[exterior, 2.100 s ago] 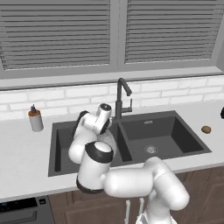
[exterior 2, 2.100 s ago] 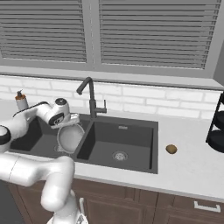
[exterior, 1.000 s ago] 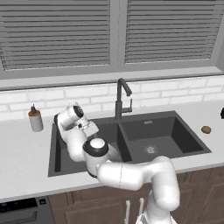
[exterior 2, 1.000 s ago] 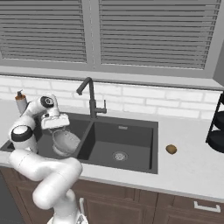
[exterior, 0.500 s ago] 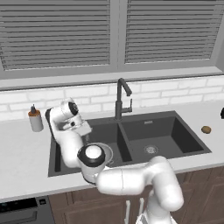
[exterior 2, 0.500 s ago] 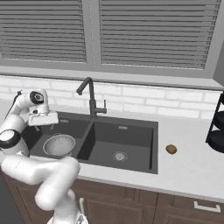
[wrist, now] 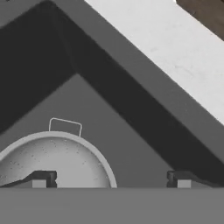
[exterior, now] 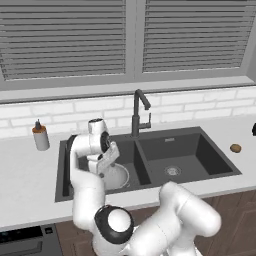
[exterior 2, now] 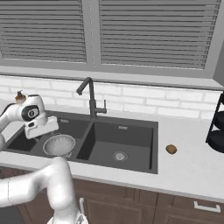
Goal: Put the colander in the sink, put the kiwi in the colander, and turn on the sink faucet and pour water over the colander.
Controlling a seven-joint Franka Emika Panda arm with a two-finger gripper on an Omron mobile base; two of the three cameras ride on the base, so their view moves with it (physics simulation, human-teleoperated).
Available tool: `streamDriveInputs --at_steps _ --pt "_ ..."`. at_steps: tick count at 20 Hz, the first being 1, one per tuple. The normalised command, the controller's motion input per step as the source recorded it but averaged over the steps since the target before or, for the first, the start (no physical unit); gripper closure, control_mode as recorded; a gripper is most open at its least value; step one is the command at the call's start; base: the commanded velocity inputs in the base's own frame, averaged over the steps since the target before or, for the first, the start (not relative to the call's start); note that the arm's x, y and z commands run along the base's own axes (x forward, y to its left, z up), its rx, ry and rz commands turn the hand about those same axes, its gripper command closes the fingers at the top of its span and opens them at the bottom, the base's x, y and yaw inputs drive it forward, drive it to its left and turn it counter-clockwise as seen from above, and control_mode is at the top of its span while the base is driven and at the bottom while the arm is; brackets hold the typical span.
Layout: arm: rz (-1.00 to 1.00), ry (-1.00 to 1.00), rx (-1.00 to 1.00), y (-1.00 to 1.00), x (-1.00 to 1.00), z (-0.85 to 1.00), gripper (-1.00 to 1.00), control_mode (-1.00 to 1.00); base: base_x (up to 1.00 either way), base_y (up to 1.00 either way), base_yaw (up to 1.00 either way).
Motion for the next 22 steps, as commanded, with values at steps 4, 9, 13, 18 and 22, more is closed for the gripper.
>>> streamDriveInputs --at_steps 4,9,13,18,22 --pt "-0.12 -0.24 0.19 -0.18 -0.98 1.00 -1.00 -1.00 0.00 0.00 0.00" --pt "-0.13 -0.06 0.13 -0.29 -0.84 1.00 -1.00 -1.00 0.00 0.00 0.00" --pt "-0.35 0.00 0.02 -0.49 -0.66 0.90 -1.00 -1.00 0.00 0.00 0.00" --pt "-0.55 0.00 0.00 -0.59 -0.54 0.45 -1.00 -1.00 0.00 0.00 0.00" --pt "-0.61 0.00 0.00 -0.66 -0.38 0.02 -1.00 -1.00 0.00 0.00 0.00"
